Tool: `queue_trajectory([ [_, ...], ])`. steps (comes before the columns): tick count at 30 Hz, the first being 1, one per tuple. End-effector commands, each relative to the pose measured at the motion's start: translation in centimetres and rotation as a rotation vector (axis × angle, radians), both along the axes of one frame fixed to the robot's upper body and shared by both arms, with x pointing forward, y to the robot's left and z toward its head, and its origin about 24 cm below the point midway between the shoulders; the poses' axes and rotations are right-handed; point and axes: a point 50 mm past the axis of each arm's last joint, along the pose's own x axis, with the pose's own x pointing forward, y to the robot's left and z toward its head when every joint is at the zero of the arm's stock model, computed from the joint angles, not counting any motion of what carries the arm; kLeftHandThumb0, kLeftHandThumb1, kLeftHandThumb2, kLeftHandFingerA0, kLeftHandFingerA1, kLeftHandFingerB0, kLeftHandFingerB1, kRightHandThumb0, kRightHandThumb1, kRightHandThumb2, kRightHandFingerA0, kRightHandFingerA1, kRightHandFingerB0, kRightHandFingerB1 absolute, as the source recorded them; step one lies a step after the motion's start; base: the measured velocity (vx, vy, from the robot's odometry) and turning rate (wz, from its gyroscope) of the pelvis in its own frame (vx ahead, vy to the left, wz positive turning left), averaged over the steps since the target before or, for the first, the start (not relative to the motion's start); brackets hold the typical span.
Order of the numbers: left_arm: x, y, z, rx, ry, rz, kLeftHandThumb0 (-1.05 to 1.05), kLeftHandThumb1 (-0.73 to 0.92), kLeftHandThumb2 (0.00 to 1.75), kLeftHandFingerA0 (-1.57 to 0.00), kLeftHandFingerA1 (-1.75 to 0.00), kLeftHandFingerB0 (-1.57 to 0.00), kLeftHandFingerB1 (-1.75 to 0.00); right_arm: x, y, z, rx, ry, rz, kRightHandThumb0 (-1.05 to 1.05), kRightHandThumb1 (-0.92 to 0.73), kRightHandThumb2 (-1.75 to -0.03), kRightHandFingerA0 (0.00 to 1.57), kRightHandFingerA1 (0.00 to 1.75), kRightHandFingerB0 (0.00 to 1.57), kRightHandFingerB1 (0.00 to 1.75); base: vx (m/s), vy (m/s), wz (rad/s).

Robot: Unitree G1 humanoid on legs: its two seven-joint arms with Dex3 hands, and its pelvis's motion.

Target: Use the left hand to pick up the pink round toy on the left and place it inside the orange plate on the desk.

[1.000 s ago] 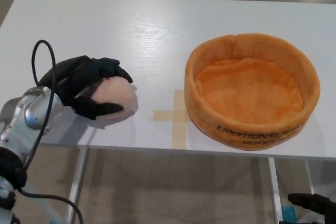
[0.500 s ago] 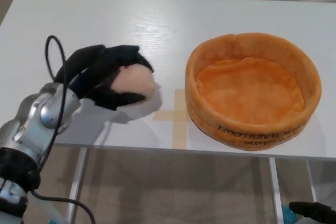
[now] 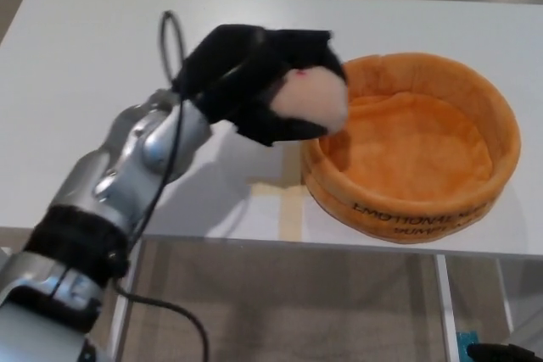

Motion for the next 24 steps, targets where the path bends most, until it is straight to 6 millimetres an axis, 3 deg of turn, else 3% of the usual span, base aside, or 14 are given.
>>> queue_trajectory([
  [1, 0.3, -2.2, 0.6, 0.056, -0.043, 0.006, -0.36, 0.59, 0.69, -0.91, -1.52, -0.84, -1.07, -0.6, 0.2, -0.3, 0.001, 0.012, 0.008, -0.19, -0.31, -0.59, 0.63, 0.80, 0.46, 0.62, 0.00, 0.000, 0.00],
  [3, 0.3, -3.5, 1.1, 0.080, -0.062, -0.019, -0.33, 0.61, 0.68, -0.87, -1.52, -0.84, -1.04, -0.5, 0.3, -0.3, 0.011, 0.008, -0.001, -0.18, -0.33, -0.60, 0.59, 0.79, 0.46, 0.61, 0.00, 0.000, 0.00],
  [4, 0.3, -4.1, 1.3, 0.084, -0.068, -0.027, -0.15, 0.71, 0.61, -0.80, -1.54, -0.88, -0.90, -0.4, 0.3, -0.3, 0.013, 0.007, 0.001, -0.18, -0.33, -0.59, 0.61, 0.79, 0.45, 0.61, 0.00, 0.000, 0.00],
  [7, 0.4, -5.2, 1.6, 0.097, -0.064, -0.038, -0.15, 0.69, 0.64, -0.80, -1.57, -0.85, -0.97, -0.3, 0.4, -0.3, 0.017, 0.006, 0.001, -0.19, -0.34, -0.59, 0.62, 0.79, 0.45, 0.60, 0.00, 0.000, 0.00],
  [9, 0.4, -6.0, 1.6, 0.113, -0.056, -0.042, -0.25, 0.61, 0.67, -0.93, -1.55, -0.87, -0.98, -0.3, 0.4, -0.3, 0.012, 0.006, -0.001, -0.18, -0.34, -0.58, 0.64, 0.79, 0.45, 0.60, 0.00, 0.000, 0.00],
  [10, 0.4, -6.4, 1.6, 0.117, -0.057, -0.047, -0.15, 0.71, 0.63, -0.82, -1.59, -0.88, -0.89, -0.3, 0.4, -0.3, 0.011, 0.007, -0.001, -0.19, -0.34, -0.58, 0.63, 0.79, 0.44, 0.60, 0.00, 0.000, 0.00],
  [14, 0.4, -6.9, 1.4, 0.114, -0.061, -0.052, -0.14, 0.71, 0.61, -0.86, -1.56, -0.92, -0.75, -0.2, 0.5, -0.3, 0.003, 0.005, 0.008, -0.19, -0.34, -0.57, 0.64, 0.79, 0.45, 0.60, 0.00, 0.000, 0.00],
  [15, 0.6, -7.2, 0.8, 0.145, -0.020, -0.054, -0.43, 0.46, 0.54, -0.46, -0.42, -0.28, -0.30, -0.2, 0.5, -0.3, 0.015, 0.005, 0.002, -0.18, -0.35, -0.59, 0.60, 0.78, 0.43, 0.60, 0.00, 0.000, 0.00],
  [16, 0.8, -7.3, 0.5, 0.187, 0.002, -0.044, -0.32, 0.20, 0.82, -0.02, -0.49, 0.00, -0.47, -0.2, 0.5, -0.2, 0.012, 0.005, 0.004, -0.19, -0.34, -0.58, 0.61, 0.77, 0.44, 0.60, 0.00, 0.000, 0.00],
  [17, 0.9, -7.3, 0.3, 0.217, 0.015, -0.036, -0.32, 0.20, 0.82, -0.02, -0.49, 0.00, -0.47, -0.2, 0.5, -0.2, 0.009, 0.005, 0.007, -0.19, -0.34, -0.58, 0.61, 0.77, 0.44, 0.60, 0.00, 0.000, 0.00],
  [18, 1.0, -7.4, 0.2, 0.256, 0.020, -0.024, -0.63, 0.40, 0.78, -0.02, -0.21, -0.05, -0.20, -0.1, 0.5, -0.2, 0.001, 0.007, 0.014, -0.21, -0.37, -0.56, 0.60, 0.75, 0.44, 0.58, 0.00, 0.000, 0.00],
  [19, 1.1, -7.4, 0.1, 0.281, 0.023, -0.016, -0.63, 0.40, 0.78, -0.02, -0.21, -0.05, -0.20, -0.1, 0.5, -0.2, -0.003, 0.008, 0.019, -0.21, -0.37, -0.56, 0.60, 0.75, 0.44, 0.58, 0.00, 0.000, 0.00],
  [20, 1.2, -7.5, 0.1, 0.318, 0.031, -0.010, -0.71, 0.43, 0.82, 0.00, 0.00, -0.02, -0.09, 0.0, 0.5, -0.1, 0.004, 0.004, 0.017, -0.20, -0.35, -0.57, 0.62, 0.78, 0.42, 0.59, 0.00, 0.000, 0.00],
  [24, 1.4, -7.5, -0.1, 0.384, 0.074, 0.012, -0.70, 0.42, 0.82, 0.00, 0.00, 0.00, -0.10, 0.0, 0.5, -0.1, 0.011, 0.001, 0.007, -0.21, -0.35, -0.58, 0.63, 0.78, 0.44, 0.60, 0.00, 0.000, 0.00],
])
